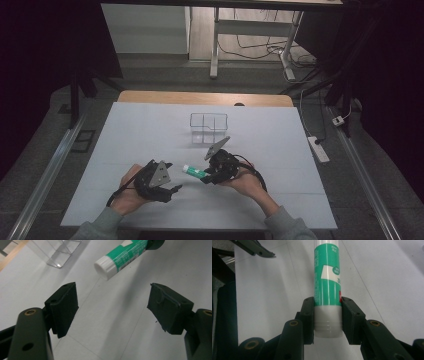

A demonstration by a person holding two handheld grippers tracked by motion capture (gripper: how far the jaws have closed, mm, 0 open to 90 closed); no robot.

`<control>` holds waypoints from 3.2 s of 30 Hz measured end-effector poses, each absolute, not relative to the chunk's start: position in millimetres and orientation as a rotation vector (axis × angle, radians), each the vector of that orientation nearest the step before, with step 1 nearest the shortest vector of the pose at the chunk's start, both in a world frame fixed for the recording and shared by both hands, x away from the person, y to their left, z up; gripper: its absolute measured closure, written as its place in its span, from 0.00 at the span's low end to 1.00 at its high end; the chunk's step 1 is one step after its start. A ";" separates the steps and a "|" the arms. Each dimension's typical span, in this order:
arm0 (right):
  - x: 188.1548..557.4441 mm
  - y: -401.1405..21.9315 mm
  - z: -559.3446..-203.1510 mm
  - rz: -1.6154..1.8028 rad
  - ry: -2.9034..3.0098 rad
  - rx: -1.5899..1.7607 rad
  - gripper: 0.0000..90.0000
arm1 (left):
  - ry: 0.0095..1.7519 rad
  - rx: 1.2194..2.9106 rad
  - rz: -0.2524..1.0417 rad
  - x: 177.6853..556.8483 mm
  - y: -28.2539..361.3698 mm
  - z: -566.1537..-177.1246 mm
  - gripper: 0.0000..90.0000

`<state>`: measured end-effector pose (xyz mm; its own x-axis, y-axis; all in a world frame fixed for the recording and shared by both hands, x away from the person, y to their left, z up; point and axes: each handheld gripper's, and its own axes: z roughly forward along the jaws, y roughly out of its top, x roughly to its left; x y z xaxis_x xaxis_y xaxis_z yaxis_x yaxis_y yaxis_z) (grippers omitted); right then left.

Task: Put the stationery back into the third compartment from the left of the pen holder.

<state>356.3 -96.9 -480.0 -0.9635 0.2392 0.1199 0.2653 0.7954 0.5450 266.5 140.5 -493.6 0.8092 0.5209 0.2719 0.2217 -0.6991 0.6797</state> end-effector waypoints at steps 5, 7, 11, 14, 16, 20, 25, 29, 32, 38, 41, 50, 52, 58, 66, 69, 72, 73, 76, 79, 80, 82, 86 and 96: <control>356.2 -94.9 -481.8 -0.891 -2.929 -0.397 0.72 | 0.530 2.354 0.626 269.3 134.9 -494.4 0.23; 356.0 -94.4 -482.3 -0.885 -2.923 -0.398 0.72 | 0.522 2.359 0.639 270.0 132.7 -494.5 0.22; 356.0 -93.7 -483.1 -0.882 -2.921 -0.394 0.72 | 0.495 2.373 0.651 271.5 127.9 -494.1 0.22; 356.1 -93.2 -483.6 -0.883 -2.919 -0.385 0.72 | 0.476 2.379 0.647 273.0 125.0 -493.3 0.22; 355.5 -92.5 -484.0 -0.882 -2.915 -0.381 0.72 | 0.466 2.384 0.650 273.9 122.6 -492.8 0.22; 354.9 -91.4 -484.0 -0.868 -2.916 -0.361 0.72 | 0.424 2.403 0.667 274.6 116.2 -492.9 0.23; 353.8 -90.1 -484.5 -0.874 -2.903 -0.355 0.72 | 0.375 2.441 0.662 275.9 108.2 -494.8 0.25; 353.0 -88.0 -485.5 -0.862 -2.900 -0.334 0.72 | 0.324 2.475 0.669 275.7 101.0 -497.2 0.27; 352.3 -86.5 -486.3 -0.855 -2.895 -0.332 0.72 | 0.285 2.500 0.678 275.3 96.4 -497.7 0.28; 351.4 -84.4 -486.3 -0.862 -2.877 -0.317 0.72 | 0.220 2.548 0.684 274.2 87.9 -502.5 0.38; 350.6 -82.5 -486.7 -0.849 -2.871 -0.295 0.72 | 0.163 2.577 0.731 273.3 86.0 -503.4 0.53; 349.8 -80.3 -487.9 -0.829 -2.857 -0.299 0.72 | 0.117 2.625 0.720 272.9 84.3 -507.3 0.64; 349.3 -80.1 -487.8 -0.835 -2.852 -0.294 0.72 | 0.105 2.641 0.700 273.0 84.8 -507.8 0.67; 349.6 -84.1 -482.4 -0.933 -2.832 -0.321 0.69 | 0.111 2.618 0.668 274.6 88.3 -507.6 0.72; 355.2 -101.6 -470.6 -1.196 -2.772 -0.468 0.50 | 0.307 2.499 0.639 285.0 107.6 -502.1 0.72; 356.7 -107.8 -466.9 -1.273 -2.772 -0.498 0.48 | 0.379 2.449 0.606 290.8 117.1 -499.4 0.72; 357.6 -111.1 -465.4 -1.295 -2.774 -0.524 0.47 | 0.424 2.399 0.567 295.0 125.6 -496.4 0.72; 358.2 -112.4 -465.3 -1.311 -2.769 -0.532 0.47 | 0.438 2.381 0.554 295.9 127.9 -496.0 0.72; 359.2 -116.3 -465.4 -1.329 -2.764 -0.552 0.46 | 0.468 2.350 0.532 298.4 133.7 -495.4 0.72; 359.7 -121.0 -467.6 -1.370 -2.758 -0.568 0.45 | 0.497 2.323 0.517 300.1 138.1 -495.2 0.72; 359.8 -122.2 -468.2 -1.383 -2.756 -0.573 0.44 | 0.503 2.314 0.514 300.7 139.6 -495.1 0.72; 359.6 -125.1 -468.5 -1.406 -2.749 -0.585 0.43 | 0.517 2.301 0.510 301.7 142.1 -494.8 0.72; 359.0 -128.7 -468.9 -1.452 -2.736 -0.601 0.41 | 0.546 2.273 0.506 302.7 145.5 -494.8 0.72; 358.7 -134.8 -469.8 -1.545 -2.712 -0.650 0.37 | 0.575 2.226 0.495 303.4 148.5 -494.4 0.72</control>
<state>358.7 -134.8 -469.8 -0.9159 0.3692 0.1575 0.3238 0.4474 0.8336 303.4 148.5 -494.4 0.8228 0.5437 0.1656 0.2449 -0.6021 0.7599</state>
